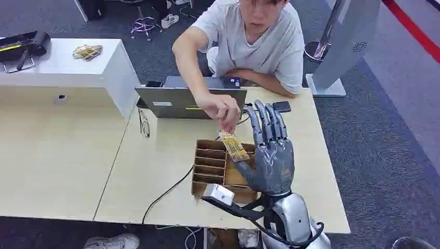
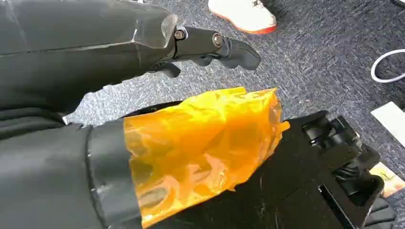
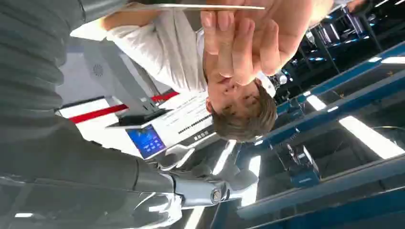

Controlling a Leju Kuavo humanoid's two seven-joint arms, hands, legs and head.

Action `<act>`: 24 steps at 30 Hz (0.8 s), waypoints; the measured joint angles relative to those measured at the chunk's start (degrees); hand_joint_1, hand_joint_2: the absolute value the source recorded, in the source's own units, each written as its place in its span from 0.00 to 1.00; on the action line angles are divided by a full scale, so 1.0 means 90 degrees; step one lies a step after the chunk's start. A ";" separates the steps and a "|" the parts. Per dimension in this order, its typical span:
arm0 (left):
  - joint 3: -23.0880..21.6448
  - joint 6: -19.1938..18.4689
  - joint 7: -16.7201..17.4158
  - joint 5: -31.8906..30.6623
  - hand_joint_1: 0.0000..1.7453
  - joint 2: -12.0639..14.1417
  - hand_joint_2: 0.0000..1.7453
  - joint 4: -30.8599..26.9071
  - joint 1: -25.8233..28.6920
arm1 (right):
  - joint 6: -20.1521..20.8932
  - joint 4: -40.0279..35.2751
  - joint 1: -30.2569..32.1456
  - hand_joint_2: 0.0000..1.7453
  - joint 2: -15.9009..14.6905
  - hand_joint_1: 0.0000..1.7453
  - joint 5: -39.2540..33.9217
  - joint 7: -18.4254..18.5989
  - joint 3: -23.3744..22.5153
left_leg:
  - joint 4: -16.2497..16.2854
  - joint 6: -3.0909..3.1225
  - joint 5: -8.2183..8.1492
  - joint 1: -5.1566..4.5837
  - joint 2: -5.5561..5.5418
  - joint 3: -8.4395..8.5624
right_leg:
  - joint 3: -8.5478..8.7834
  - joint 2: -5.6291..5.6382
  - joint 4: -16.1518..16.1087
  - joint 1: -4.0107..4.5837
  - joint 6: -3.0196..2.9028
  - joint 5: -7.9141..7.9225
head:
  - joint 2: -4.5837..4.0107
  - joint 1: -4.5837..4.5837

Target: Pass the card to the sensor for recognition and then transmit it.

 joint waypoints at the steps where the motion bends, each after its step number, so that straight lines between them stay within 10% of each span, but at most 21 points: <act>1: 0.0000 0.0000 0.0000 0.0000 0.00 -0.0002 0.00 0.0000 0.0000 | 0.0002 0.0005 0.0002 1.00 0.0007 0.00 0.0034 0.0019 0.0000 | 0.0000 0.0000 0.0000 0.0000 0.0000 0.0000 | 0.0000 0.0000 0.0000 0.0000 0.0000 0.0000 | 0.0000 0.0000; 13: -0.0002 -0.0007 0.0002 0.0000 0.00 -0.0022 0.00 0.0000 -0.0001 | 0.0002 0.0034 0.0021 1.00 0.0058 0.02 0.0109 0.0048 -0.0002 | 0.0000 0.0000 0.0000 0.0000 0.0000 0.0000 | 0.0000 0.0000 0.0000 0.0000 0.0000 0.0000 | 0.0000 0.0000; 15: -0.0002 -0.0007 0.0002 0.0000 0.00 -0.0022 0.00 0.0000 -0.0002 | 0.0002 0.0034 0.0024 1.00 0.0068 0.13 0.0109 0.0048 -0.0002 | 0.0000 0.0000 0.0000 0.0000 0.0000 0.0000 | 0.0000 0.0000 0.0000 0.0000 0.0000 0.0000 | 0.0000 0.0000; 16: -0.0002 -0.0007 0.0002 0.0000 0.00 -0.0022 0.00 0.0000 -0.0002 | 0.0002 0.0034 0.0024 1.00 0.0070 0.65 0.0109 0.0048 -0.0002 | 0.0000 0.0000 0.0000 0.0000 0.0000 0.0000 | 0.0000 0.0000 0.0000 0.0000 0.0000 0.0000 | 0.0000 0.0000; 17: -0.0002 -0.0010 0.0002 0.0000 0.00 -0.0024 0.00 0.0000 -0.0002 | 0.0002 0.0034 0.0024 1.00 0.0073 0.84 0.0112 0.0048 -0.0002 | 0.0000 0.0000 0.0000 0.0000 0.0000 0.0000 | 0.0000 0.0000 0.0000 0.0000 0.0000 0.0000 | 0.0000 0.0000; 24: -0.0002 -0.0012 0.0002 0.0005 0.00 -0.0039 0.00 0.0000 -0.0001 | -0.0005 0.0032 0.0025 1.00 0.0095 1.00 0.0129 0.0053 -0.0002 | 0.0000 0.0000 0.0000 0.0000 0.0000 0.0000 | 0.0000 0.0000 0.0000 0.0000 0.0000 0.0000 | 0.0000 0.0000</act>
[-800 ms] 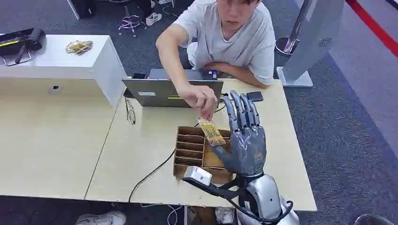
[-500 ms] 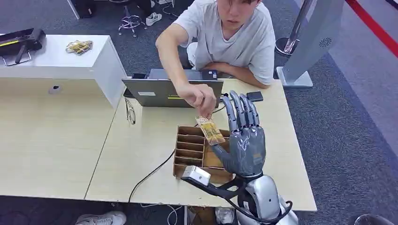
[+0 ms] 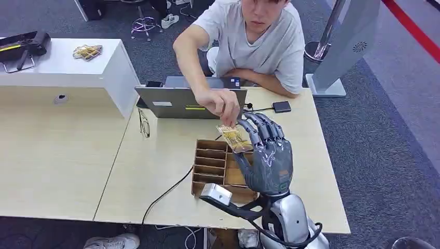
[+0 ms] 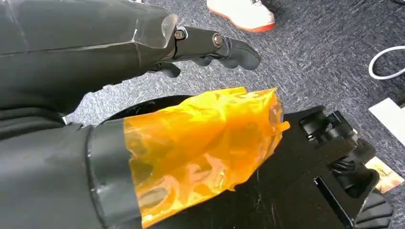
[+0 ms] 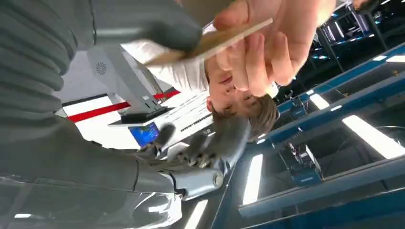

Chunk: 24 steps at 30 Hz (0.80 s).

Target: Pass the card to the sensor for recognition and then transmit it.

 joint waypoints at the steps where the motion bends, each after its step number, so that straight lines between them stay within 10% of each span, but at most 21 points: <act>1: 0.0000 0.0000 0.0000 0.0000 0.00 0.0000 0.00 0.0000 0.0000 | -0.0002 0.0000 0.0000 1.00 0.0002 1.00 0.0000 -0.0007 0.0000 | 0.0000 0.0000 0.0000 0.0000 0.0000 0.0000 | 0.0000 0.0000 0.0000 0.0000 0.0000 0.0000 | 0.0000 0.0000; 20: 0.0000 0.0005 0.0000 0.0005 0.00 0.0000 0.00 0.0000 -0.0001 | -0.0061 0.0000 0.0007 1.00 0.0032 1.00 -0.0039 -0.0019 0.0002 | 0.0000 0.0000 0.0000 0.0000 0.0000 0.0000 | 0.0000 0.0000 0.0000 0.0000 0.0000 0.0000 | 0.0000 0.0000; 24: 0.0000 0.0034 -0.0005 0.0058 0.00 0.0000 0.00 0.0000 0.0000 | 0.0061 -0.0053 0.0082 1.00 0.0087 1.00 -0.1097 -0.0466 0.0002 | 0.0000 0.0000 0.0000 0.0000 0.0000 0.0000 | 0.0000 0.0000 0.0000 0.0000 0.0000 0.0000 | 0.0000 0.0000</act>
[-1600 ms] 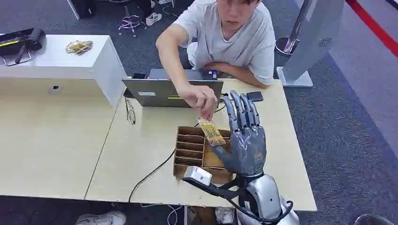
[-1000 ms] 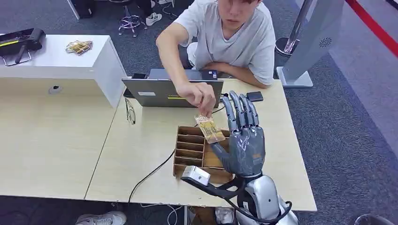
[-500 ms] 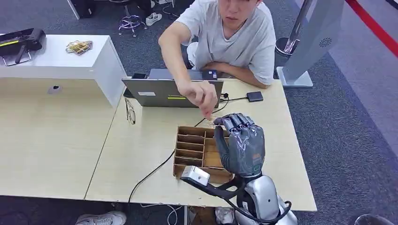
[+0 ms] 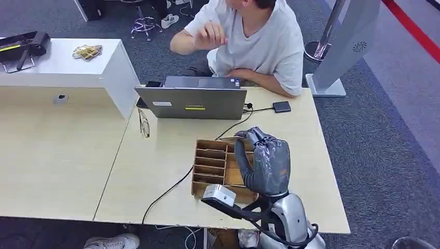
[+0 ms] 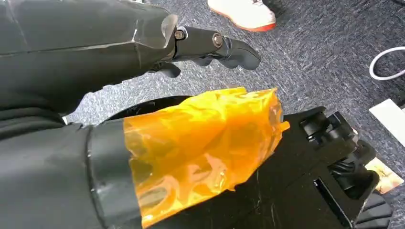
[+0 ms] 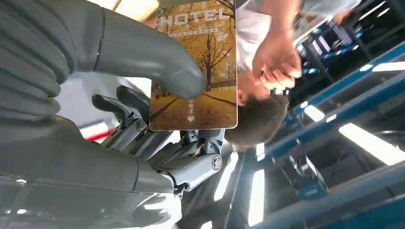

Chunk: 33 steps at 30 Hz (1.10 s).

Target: Pass the card to the sensor for recognition and then transmit it.

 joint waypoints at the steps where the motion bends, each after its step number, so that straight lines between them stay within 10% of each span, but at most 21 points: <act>1: 0.0000 0.0002 0.0000 0.0002 0.00 0.0000 0.00 0.0000 0.0001 | 0.0032 -0.0012 0.0013 1.00 0.0002 1.00 -0.0128 -0.0044 0.0000 | 0.0000 0.0000 0.0000 0.0000 0.0000 0.0000 | 0.0000 0.0000 0.0000 0.0000 0.0000 0.0000 | 0.0000 -0.0002; 33: 0.0163 0.0226 -0.0119 0.0323 0.00 -0.0012 0.00 0.0000 0.0037 | 0.0794 -0.0139 0.1286 1.00 -0.0063 1.00 -0.3362 -0.1134 -0.1204 | 0.0000 0.0001 -0.0001 0.0000 0.0000 -0.0001 | -0.0001 -0.0001 -0.0001 0.0000 0.0000 0.0000 | 0.0000 0.0000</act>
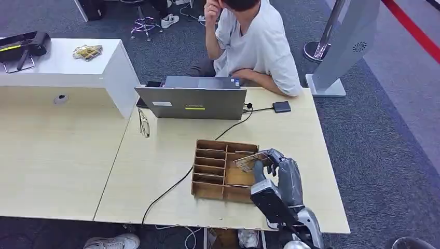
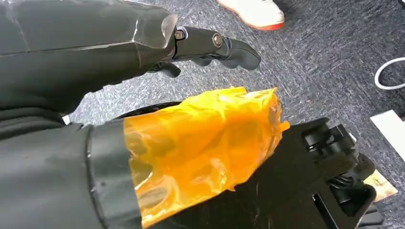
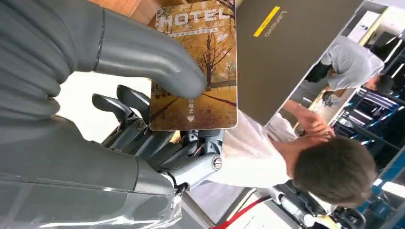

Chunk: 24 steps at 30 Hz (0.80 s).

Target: Pass the card to the sensor for recognition and then transmit it.

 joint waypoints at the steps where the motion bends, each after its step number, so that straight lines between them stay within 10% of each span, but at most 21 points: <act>1: 0.0000 0.0000 0.0002 0.0000 0.00 0.0000 0.00 0.0000 0.0000 | 0.0000 0.0000 0.0007 1.00 -0.0002 1.00 -0.0002 0.0002 -0.0012 | 0.0000 0.0000 0.0000 0.0000 0.0000 0.0000 | 0.0000 0.0000 0.0000 0.0000 0.0000 0.0000 | 0.0000 0.0000; 24: 0.0182 0.0226 -0.0114 0.0214 0.00 0.0000 0.00 0.0000 0.0064 | 0.0597 -0.0061 0.1255 1.00 -0.0177 1.00 -0.1814 -0.0641 -0.0765 | 0.0000 0.0000 -0.0001 0.0000 -0.0003 0.0000 | 0.0000 -0.0002 -0.0001 0.0000 0.0001 -0.0001 | 0.0000 0.0000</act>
